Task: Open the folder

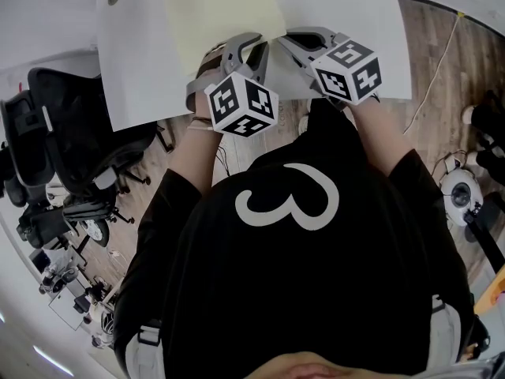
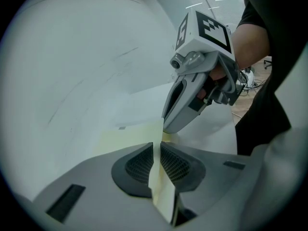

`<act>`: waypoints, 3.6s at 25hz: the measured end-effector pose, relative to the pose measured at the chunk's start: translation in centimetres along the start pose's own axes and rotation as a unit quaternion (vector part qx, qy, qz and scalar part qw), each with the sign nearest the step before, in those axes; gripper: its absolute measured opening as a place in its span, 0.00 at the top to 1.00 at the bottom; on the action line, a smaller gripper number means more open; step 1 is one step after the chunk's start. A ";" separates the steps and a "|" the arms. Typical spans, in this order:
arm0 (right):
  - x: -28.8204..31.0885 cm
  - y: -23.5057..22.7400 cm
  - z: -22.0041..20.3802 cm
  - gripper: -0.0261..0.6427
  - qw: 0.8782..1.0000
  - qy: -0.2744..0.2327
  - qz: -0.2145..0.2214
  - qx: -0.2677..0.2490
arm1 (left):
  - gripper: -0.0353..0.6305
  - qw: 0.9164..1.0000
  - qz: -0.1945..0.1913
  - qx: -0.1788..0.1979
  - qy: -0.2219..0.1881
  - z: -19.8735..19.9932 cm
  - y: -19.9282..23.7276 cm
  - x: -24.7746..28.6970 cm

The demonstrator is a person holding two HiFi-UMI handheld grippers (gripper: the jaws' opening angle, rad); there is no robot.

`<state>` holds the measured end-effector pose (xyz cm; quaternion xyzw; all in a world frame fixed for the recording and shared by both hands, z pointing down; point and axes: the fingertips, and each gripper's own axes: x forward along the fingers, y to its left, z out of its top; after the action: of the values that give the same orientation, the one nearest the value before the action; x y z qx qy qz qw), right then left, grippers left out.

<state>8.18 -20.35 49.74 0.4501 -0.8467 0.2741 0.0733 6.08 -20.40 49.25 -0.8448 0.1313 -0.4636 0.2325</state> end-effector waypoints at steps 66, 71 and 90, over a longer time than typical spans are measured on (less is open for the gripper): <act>0.7 1.0 -0.6 0.93 0.995 0.061 -0.065 -0.046 | 0.92 0.989 -0.024 -0.131 -0.060 0.1 2.5 -4.3; 0.6 1.2 -0.8 0.93 0.995 0.066 -0.065 -0.047 | 0.91 0.989 -0.022 -0.134 -0.063 -0.1 2.5 -4.6; 0.6 1.7 -1.1 0.93 0.993 0.082 -0.066 -0.059 | 0.91 0.985 -0.003 -0.151 -0.084 0.4 4.4 -7.3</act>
<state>6.33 -19.41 50.20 0.4762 -0.8206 0.2546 0.1873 2.48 -20.88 41.57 -0.9065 0.1779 -0.3666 0.1111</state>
